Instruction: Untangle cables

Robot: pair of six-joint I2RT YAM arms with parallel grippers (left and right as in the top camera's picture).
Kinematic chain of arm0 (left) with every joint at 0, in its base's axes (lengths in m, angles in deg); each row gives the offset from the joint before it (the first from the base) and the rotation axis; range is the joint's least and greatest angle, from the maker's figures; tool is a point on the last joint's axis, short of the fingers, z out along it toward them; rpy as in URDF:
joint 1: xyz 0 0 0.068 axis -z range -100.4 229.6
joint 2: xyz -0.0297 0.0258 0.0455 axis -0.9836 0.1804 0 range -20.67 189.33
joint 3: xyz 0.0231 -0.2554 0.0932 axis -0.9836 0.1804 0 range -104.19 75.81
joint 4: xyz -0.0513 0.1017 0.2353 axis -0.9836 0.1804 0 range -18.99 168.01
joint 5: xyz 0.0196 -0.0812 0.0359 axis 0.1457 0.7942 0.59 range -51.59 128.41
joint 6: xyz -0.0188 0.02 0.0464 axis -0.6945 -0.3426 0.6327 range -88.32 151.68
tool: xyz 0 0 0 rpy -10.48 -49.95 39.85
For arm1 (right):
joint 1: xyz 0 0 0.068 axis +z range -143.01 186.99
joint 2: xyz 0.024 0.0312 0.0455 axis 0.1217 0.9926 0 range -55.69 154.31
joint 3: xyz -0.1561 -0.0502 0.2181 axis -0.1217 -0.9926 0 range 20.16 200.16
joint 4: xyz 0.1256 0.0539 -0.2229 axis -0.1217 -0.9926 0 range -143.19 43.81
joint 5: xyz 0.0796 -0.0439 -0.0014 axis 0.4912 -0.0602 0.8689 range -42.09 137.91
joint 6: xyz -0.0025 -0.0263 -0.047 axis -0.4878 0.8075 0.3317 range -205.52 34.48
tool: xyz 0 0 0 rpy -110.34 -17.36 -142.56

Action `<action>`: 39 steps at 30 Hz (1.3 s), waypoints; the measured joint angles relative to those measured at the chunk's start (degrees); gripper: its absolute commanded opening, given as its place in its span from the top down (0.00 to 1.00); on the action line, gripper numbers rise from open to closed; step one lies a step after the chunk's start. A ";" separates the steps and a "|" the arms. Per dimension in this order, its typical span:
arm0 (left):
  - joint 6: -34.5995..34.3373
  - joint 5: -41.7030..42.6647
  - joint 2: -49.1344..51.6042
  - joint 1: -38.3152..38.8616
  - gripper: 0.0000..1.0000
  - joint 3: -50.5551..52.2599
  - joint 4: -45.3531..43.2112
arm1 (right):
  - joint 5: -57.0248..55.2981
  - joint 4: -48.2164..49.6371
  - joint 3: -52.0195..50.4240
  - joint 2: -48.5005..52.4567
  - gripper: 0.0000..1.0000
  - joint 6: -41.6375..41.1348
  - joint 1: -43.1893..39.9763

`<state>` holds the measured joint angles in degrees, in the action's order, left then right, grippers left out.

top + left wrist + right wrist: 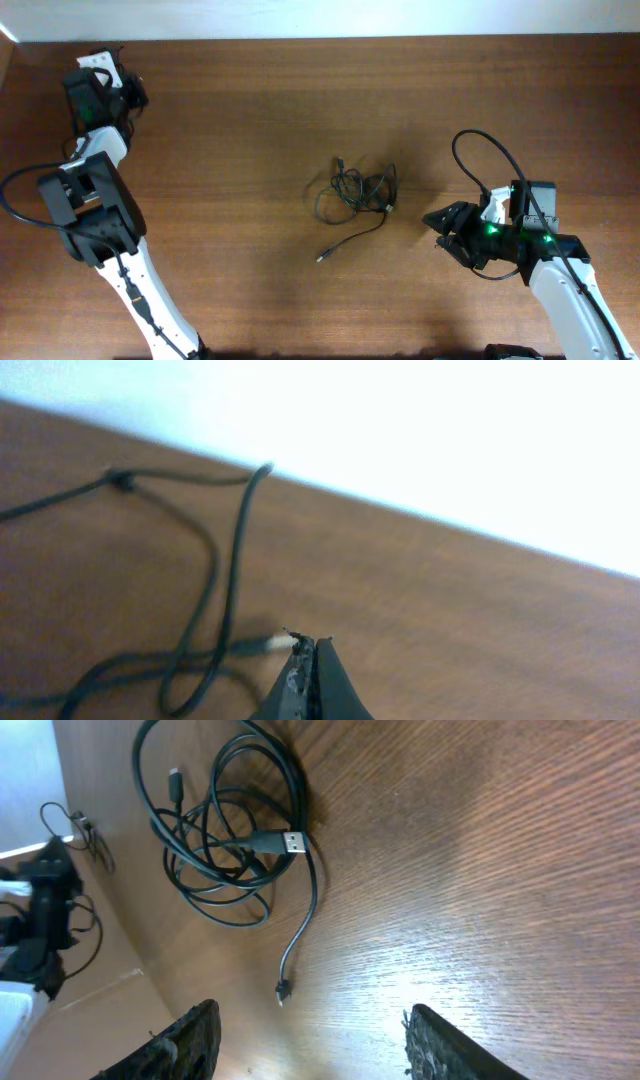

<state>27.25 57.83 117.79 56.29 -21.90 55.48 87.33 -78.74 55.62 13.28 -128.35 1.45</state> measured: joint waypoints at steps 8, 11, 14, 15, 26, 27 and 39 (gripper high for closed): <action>-5.60 0.98 0.00 0.00 0.01 -3.80 12.26 | -0.26 -0.20 0.00 0.00 0.40 0.20 0.00; -5.95 -4.02 0.00 -0.33 0.01 -3.78 17.70 | -0.61 -0.24 0.00 -0.02 0.40 1.64 0.00; -5.90 -8.17 -0.26 -1.22 0.01 -3.76 20.68 | -0.66 -0.22 0.00 0.00 0.40 3.06 0.00; -5.88 -9.09 -0.61 -1.55 0.01 -3.76 21.03 | -0.83 -0.24 0.00 0.00 0.40 3.23 0.00; -5.68 -13.94 -7.63 -3.78 0.01 -4.13 35.36 | -2.58 -0.17 0.00 0.00 0.40 4.09 0.00; -5.68 -14.34 -7.61 -3.78 0.01 -4.07 36.15 | -2.64 -0.22 0.00 -0.02 0.40 4.09 0.00; -5.57 -15.67 -2.32 -3.78 0.55 -4.04 34.32 | -3.43 -0.20 0.00 0.00 0.40 4.13 0.00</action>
<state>21.68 42.16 115.47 52.51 -25.94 89.79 83.90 -78.94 55.62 13.28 -124.22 1.45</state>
